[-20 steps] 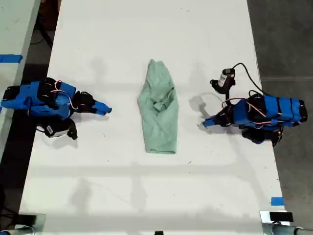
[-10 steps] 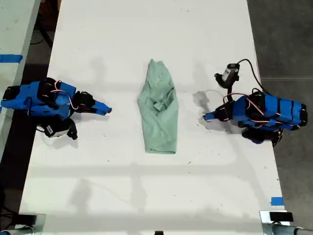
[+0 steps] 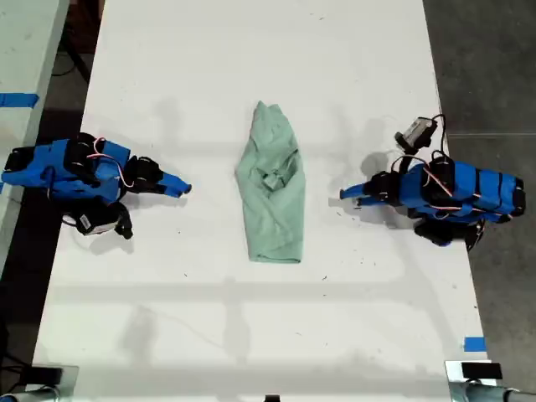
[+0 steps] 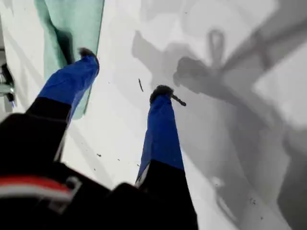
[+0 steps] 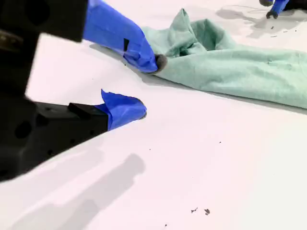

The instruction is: Fold t shirt

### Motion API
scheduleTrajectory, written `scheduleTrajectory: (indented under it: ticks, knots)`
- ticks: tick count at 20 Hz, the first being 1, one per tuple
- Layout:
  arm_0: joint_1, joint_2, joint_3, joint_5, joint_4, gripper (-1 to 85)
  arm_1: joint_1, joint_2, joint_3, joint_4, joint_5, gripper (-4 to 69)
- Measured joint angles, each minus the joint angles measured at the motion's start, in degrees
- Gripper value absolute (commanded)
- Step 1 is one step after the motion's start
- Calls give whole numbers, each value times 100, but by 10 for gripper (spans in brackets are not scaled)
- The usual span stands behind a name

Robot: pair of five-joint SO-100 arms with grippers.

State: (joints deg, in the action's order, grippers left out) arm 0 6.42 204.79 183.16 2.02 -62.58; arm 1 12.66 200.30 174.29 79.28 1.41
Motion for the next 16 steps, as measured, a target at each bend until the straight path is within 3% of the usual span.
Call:
scheduleTrajectory:
  ticks: [3, 6, 9, 12, 16]
  knots:
    - [0, 0, 0, 0, 0, 115, -571, -246, -141, -694, 299, 275]
    - [0, 0, 0, 0, 0, 115, -1107, -2162, -1547, -167, 26, 289]
    - [0, 0, 0, 0, 0, 115, -1617, -4078, -3111, -79, -229, 289]
    - [0, 0, 0, 0, 0, 115, -1793, -5827, -4368, 18, -272, 297]
    - [0, 0, 0, 9, -26, 140, -1951, -8666, -6891, 773, -237, 300]
